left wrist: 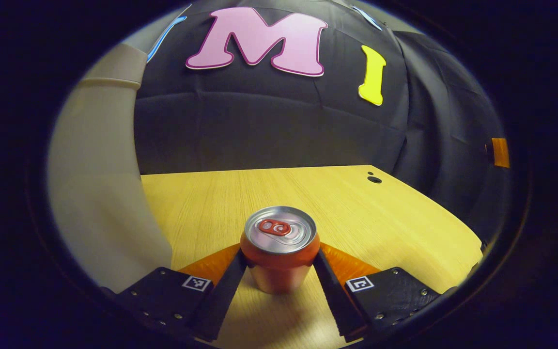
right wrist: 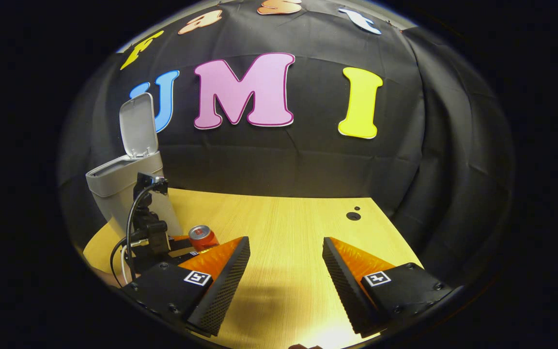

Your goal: Press the lid of the desktop garbage bin to open it, pick up the crumpled paper on the desktop and throw it into the bin, then pick up the pop can on the desktop and drop it into the bin, and finally close the garbage bin lid.

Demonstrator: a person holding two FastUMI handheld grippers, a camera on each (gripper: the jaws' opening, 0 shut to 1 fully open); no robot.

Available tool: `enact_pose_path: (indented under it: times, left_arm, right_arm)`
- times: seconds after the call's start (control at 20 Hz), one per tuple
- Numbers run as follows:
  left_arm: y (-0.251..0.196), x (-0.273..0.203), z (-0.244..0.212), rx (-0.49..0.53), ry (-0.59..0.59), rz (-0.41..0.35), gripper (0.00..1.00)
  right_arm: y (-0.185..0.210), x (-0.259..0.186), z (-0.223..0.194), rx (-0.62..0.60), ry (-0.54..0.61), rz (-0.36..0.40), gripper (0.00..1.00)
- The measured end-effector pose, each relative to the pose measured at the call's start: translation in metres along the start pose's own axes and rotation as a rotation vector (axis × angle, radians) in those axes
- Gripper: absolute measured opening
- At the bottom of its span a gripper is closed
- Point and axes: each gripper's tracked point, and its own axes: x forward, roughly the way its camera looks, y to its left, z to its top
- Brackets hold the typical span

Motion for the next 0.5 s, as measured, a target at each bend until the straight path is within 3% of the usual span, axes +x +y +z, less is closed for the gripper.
enact_pose_path:
  times: [0.5]
  left_arm:
    - [-0.009, -0.039, 0.064, 0.043, -0.056, -0.019, 0.85]
  right_arm:
    - [0.002, -0.011, 0.029, 0.0, -0.039, -0.005, 0.98]
